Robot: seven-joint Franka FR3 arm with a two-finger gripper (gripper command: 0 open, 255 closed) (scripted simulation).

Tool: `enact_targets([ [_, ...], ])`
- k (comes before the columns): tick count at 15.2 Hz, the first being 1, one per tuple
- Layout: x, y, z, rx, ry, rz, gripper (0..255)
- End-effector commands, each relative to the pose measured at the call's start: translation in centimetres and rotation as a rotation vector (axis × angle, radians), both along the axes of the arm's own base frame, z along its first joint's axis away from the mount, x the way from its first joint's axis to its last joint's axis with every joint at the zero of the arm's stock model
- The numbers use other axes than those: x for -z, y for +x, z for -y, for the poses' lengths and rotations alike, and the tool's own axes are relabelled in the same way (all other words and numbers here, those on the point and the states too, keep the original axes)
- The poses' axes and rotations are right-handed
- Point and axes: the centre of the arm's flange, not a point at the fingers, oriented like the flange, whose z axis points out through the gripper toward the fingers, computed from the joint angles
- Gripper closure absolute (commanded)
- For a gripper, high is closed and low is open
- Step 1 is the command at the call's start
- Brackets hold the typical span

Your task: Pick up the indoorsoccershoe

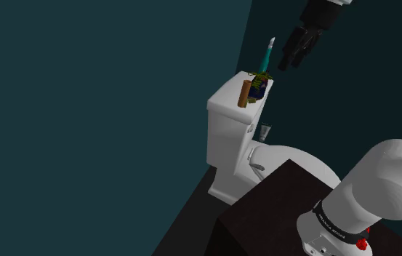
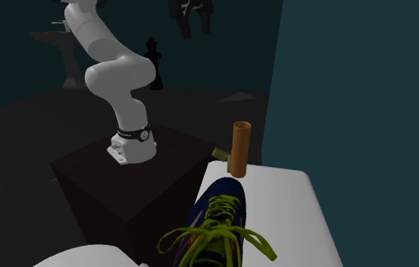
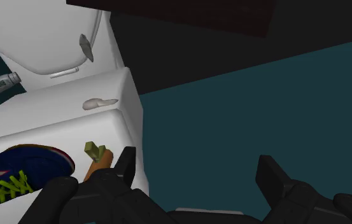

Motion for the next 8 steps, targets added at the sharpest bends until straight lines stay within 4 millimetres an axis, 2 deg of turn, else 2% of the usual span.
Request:
enact_targets([
  [1,0.0,0.0,0.0,0.0,0.0,0.0,0],
  [8,2.8,6.2,5.8,0.016,-0.022,-0.005,0],
])
